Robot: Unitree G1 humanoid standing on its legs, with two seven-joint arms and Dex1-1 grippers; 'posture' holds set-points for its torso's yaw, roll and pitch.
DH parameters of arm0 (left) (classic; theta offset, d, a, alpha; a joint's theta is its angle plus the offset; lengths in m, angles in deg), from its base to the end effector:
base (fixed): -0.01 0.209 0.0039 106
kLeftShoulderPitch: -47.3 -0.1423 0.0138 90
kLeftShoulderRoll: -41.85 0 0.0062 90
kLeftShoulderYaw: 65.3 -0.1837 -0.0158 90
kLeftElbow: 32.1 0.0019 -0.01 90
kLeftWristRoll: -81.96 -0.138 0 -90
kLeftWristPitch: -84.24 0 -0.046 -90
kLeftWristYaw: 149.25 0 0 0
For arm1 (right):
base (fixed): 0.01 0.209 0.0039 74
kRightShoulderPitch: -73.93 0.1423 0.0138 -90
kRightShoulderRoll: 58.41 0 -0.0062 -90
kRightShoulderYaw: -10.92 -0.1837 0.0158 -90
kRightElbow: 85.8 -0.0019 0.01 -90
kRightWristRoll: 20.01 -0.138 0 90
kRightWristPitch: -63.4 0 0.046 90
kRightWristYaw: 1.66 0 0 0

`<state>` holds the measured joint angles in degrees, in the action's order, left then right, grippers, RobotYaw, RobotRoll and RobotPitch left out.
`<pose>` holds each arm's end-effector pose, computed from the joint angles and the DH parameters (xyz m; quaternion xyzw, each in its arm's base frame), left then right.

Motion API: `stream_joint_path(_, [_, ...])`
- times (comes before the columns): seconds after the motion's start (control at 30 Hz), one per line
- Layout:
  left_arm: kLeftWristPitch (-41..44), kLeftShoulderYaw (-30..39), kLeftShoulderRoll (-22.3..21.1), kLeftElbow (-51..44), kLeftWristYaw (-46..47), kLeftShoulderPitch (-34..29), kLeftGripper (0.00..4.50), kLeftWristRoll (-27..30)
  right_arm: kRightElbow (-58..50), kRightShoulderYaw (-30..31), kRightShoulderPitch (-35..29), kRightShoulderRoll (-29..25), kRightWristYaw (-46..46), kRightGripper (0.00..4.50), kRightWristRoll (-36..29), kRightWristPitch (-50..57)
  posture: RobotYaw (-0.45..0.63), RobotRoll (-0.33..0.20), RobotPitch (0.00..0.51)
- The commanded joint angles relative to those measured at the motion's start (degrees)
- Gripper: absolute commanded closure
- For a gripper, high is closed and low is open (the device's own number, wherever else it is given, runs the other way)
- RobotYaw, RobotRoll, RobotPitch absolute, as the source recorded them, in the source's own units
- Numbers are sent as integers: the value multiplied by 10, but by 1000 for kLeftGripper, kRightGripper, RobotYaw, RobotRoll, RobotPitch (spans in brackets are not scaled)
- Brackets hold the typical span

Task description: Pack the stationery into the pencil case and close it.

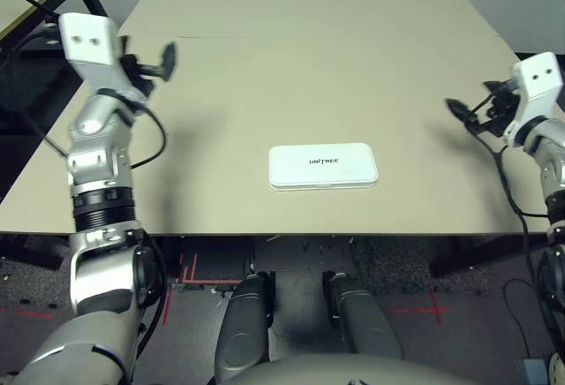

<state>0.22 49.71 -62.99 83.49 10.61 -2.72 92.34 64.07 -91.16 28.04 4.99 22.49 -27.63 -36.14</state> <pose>0.2924 0.3071 0.1955 0.0519 -0.1448 0.0377 0.9874 0.2914 -0.3524 0.1552 -0.1530 0.0092 -0.0430 0.9872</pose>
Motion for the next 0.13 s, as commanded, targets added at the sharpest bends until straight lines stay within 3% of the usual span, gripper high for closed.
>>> stream_joint_path(0.03, [-29, 8, -9, 27, 5, -15, 17, 11, 41, -18, 0, -8, -22, 0, 3, -31, -56, 0, 188])
stream_joint_path(0.13, [-35, 14, -11, 22, 13, -35, 17, 16, 42, -24, -12, -1, -21, 0, -6, -39, -71, 0, 207])
